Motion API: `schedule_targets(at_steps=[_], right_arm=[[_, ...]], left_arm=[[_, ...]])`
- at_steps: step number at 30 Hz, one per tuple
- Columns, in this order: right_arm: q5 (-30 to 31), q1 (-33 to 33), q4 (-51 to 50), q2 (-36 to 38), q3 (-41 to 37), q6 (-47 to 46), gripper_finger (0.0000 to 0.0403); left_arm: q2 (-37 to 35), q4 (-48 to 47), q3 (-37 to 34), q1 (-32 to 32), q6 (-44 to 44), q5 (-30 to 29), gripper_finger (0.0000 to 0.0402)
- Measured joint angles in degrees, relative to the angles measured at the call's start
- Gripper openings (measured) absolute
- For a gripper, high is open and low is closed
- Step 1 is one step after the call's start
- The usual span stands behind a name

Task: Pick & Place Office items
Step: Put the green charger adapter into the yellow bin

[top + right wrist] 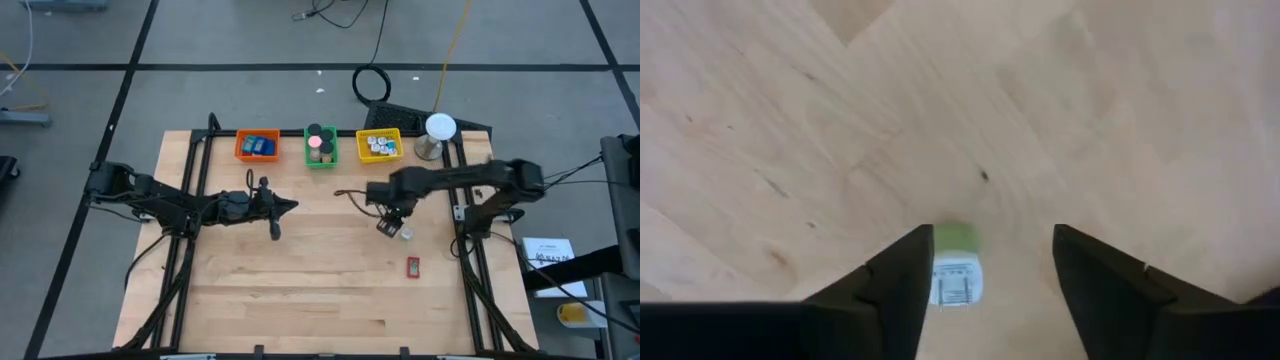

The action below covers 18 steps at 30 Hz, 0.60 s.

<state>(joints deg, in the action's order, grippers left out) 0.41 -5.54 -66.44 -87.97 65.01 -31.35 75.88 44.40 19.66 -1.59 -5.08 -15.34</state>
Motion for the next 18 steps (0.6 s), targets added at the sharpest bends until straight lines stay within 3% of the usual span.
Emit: schedule_targets(at_steps=[5, 11, 14, 18], right_arm=[[6.84, 7.31, 4.04, 10.32, -5.86, -10.2, 0.0126], [6.99, 14.73, 7.11, 17.89, -12.18, -21.57, 0.0039], [7.03, 17.19, 7.07, 18.2, -13.68, -23.64, 0.0042], [7.05, 19.14, 8.92, 17.27, -14.83, -23.7, 0.009]], left_arm=[[0.0, 0.71, 0.0, -0.01, -0.04, 0.25, 0.0008], [0.0, 1.34, 0.0, -0.01, -0.18, 0.29, 0.0016], [0.0, 1.34, 0.0, -0.01, -0.22, 0.29, 0.0006], [0.0, 1.69, 0.0, 0.0, -0.38, 0.29, 0.0005]])
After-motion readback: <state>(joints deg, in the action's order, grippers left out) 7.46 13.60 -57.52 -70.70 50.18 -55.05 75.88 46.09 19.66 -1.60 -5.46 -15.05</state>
